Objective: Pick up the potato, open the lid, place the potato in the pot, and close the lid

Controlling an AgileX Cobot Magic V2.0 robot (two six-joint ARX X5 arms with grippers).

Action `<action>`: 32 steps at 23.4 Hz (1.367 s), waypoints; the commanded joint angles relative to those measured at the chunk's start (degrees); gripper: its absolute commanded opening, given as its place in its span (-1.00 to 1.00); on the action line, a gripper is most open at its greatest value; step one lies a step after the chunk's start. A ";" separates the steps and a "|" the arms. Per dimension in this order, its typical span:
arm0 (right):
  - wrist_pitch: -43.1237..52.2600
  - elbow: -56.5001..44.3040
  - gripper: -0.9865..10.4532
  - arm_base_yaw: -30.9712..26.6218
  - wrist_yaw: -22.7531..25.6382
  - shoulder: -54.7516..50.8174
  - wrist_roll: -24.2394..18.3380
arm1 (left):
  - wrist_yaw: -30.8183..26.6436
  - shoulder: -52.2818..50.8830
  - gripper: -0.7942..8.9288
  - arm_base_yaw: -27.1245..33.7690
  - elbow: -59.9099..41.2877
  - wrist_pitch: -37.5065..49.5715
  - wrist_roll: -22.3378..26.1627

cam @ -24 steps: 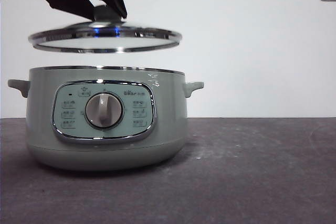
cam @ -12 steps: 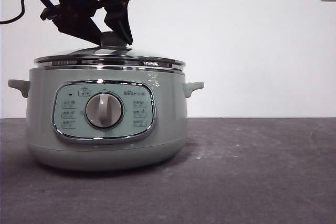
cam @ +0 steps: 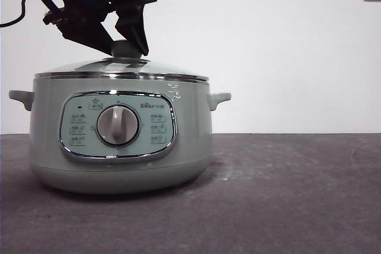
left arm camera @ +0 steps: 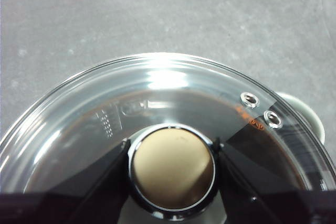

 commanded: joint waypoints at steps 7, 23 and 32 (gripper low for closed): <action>-0.28 0.17 -0.06 0.04 0.26 -0.17 0.46 | 1.79 -0.20 -0.85 -0.13 0.15 -1.42 -0.57; -1.51 0.17 -0.06 0.04 0.26 -0.17 0.48 | 4.42 -0.66 0.07 -0.07 1.18 -1.60 -0.22; -0.92 -2.97 -0.30 0.04 4.79 -2.25 0.39 | 4.66 -17.75 -0.13 -2.47 4.79 -13.20 0.02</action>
